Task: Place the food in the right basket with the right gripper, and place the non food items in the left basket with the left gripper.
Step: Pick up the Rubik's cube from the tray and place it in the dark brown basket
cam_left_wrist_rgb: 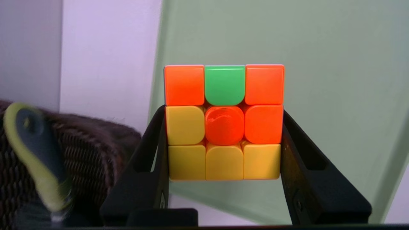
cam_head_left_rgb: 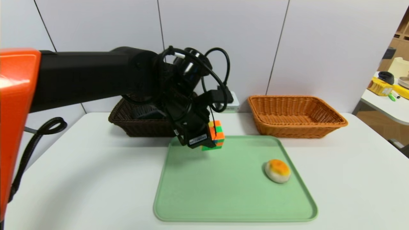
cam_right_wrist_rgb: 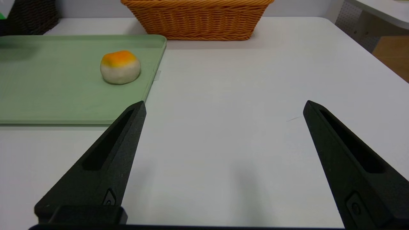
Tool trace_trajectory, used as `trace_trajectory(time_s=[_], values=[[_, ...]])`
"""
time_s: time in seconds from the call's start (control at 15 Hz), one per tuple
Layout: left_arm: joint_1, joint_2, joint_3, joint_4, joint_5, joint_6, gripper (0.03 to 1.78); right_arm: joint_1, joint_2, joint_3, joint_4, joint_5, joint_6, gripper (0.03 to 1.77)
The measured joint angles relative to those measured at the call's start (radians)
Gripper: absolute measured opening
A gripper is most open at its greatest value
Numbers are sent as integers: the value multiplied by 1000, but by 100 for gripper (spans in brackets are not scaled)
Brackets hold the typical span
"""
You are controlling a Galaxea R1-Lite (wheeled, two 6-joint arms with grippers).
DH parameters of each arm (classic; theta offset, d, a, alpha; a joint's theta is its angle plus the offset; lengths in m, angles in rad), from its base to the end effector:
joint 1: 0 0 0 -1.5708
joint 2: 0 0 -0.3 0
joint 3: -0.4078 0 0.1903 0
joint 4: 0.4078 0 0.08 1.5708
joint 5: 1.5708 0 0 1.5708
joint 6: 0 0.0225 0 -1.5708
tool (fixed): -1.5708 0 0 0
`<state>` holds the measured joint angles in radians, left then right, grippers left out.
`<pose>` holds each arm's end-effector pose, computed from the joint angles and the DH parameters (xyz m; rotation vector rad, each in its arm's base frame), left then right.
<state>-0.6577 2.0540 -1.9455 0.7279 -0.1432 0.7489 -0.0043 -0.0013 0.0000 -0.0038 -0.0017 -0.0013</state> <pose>0.3065 -0.2408 0.2459 0.8843 0.5150 -1.0403 -0.0229 0.0001 0.0758 -0.0013 -0.0051 -0.0060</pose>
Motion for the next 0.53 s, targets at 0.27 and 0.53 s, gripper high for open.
trace_trajectory(time_s=[0.27,0.53], values=[[109,-55,9,-7,18,-3,95,0,0,0,0,0,0,170],[233,-68,3,-74,21,-11,95,0,0,0,0,0,0,170]])
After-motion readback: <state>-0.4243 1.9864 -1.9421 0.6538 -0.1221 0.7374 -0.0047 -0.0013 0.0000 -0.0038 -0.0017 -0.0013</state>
